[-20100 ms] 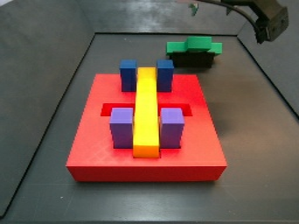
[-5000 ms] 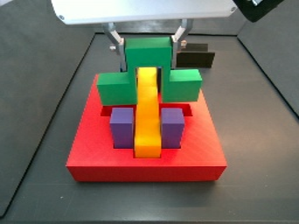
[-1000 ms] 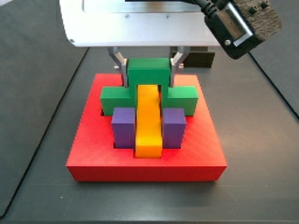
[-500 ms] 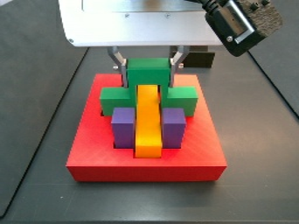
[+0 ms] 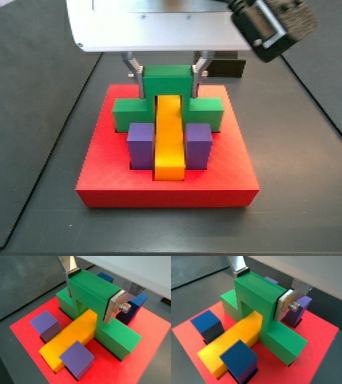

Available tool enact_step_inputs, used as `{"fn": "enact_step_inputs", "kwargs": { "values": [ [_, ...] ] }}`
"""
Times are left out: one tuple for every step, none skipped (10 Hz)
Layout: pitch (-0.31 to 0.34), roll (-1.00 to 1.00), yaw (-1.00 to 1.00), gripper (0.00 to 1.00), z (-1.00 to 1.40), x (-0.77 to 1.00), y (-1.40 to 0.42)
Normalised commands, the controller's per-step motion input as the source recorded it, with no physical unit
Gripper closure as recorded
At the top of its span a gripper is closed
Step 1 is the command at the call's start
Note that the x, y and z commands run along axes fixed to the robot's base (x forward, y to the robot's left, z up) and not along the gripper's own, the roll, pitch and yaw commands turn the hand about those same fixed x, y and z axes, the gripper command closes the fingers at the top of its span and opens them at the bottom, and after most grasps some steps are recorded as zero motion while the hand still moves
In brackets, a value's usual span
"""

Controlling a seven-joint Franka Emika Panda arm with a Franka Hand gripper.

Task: Pick up the green object. Move up. Place the green object on the fixture. Regrasp the green object. Move to above the board. Insert the green object.
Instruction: Insert the green object.

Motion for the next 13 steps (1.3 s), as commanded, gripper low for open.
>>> {"fn": "enact_step_inputs", "kwargs": {
  "values": [
    [-0.01,-0.14,0.0,1.0,0.0,-0.17,0.0],
    [-0.059,-0.12,0.0,1.0,0.0,-0.09,-0.02],
    [-0.031,-0.06,0.03,1.0,-0.05,0.0,0.0],
    [0.0,-0.07,0.0,1.0,-0.19,0.11,0.0],
    [0.0,-0.05,0.0,1.0,-0.34,0.11,0.0],
    [0.0,-0.05,0.0,1.0,-0.42,0.05,0.0],
    [0.0,-0.05,0.0,1.0,-0.44,0.07,0.0],
    [0.0,-0.04,0.0,1.0,-0.46,0.09,0.0],
    [0.0,-0.01,0.0,1.0,-0.52,0.05,0.0],
    [0.0,0.0,0.0,1.0,-0.58,0.0,0.0],
    [0.0,0.03,0.0,1.0,-0.58,-0.01,0.0],
    [0.0,0.0,0.0,1.0,-0.23,-0.07,0.0],
    [0.0,0.0,0.0,1.0,0.0,0.0,0.0]
  ]
}}
